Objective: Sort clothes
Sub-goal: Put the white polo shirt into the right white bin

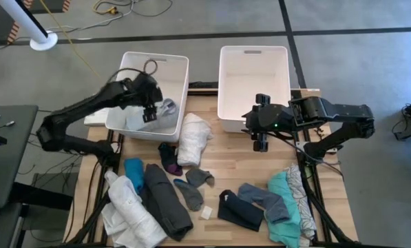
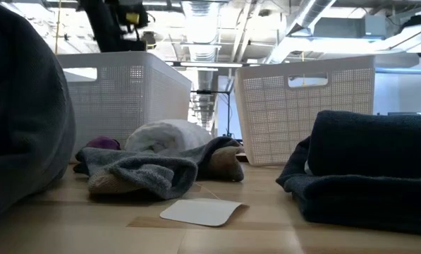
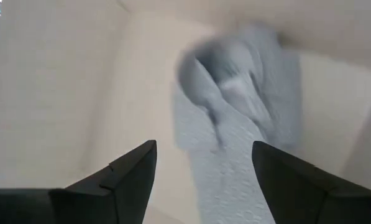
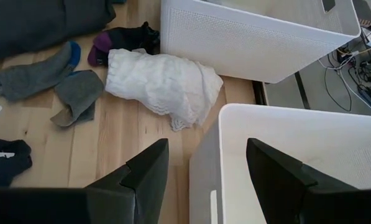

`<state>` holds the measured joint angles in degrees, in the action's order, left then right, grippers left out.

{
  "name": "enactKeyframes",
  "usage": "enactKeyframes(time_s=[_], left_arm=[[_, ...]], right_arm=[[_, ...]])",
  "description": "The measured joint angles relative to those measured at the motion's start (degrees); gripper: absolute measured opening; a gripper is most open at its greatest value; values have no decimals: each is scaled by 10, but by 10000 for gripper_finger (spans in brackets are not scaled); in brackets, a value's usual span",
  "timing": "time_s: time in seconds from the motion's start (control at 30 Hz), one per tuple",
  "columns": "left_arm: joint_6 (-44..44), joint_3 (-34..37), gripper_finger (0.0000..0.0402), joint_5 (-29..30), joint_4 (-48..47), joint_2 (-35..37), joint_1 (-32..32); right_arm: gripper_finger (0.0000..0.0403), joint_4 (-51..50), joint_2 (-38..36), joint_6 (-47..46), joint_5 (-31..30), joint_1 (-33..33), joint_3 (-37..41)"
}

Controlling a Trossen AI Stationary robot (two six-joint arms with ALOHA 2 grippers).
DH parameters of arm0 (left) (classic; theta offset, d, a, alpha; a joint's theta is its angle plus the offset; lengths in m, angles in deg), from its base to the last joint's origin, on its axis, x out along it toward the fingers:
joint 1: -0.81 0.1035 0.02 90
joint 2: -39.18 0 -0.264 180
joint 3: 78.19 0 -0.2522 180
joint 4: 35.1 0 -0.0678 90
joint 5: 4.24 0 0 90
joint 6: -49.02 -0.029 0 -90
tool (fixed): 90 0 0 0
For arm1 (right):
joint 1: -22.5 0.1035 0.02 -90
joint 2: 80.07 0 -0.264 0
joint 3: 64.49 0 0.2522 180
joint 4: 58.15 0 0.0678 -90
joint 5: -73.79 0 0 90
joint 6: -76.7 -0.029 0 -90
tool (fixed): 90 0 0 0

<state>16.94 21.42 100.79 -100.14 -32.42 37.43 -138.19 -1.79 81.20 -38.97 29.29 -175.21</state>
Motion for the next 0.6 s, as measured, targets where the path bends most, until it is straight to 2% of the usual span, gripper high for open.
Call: enactKeyframes(time_s=[0.1, 0.27, 0.5, 0.6], left_arm=[[0, -25, 259, -9, -3, 33, 0], [15, -55, 259, -60, -26, 99, -2], [84, -80, 259, -242, -77, 191, -20], [118, -80, 259, -288, -128, 220, -38]], right_arm=[[232, 0, 0, 0, 0, 0, 0], [232, 0, 0, 0, 0, 0, 0], [232, 1, 0, -1, 0, 0, 0], [232, 5, 0, -2, 0, 0, 0]])
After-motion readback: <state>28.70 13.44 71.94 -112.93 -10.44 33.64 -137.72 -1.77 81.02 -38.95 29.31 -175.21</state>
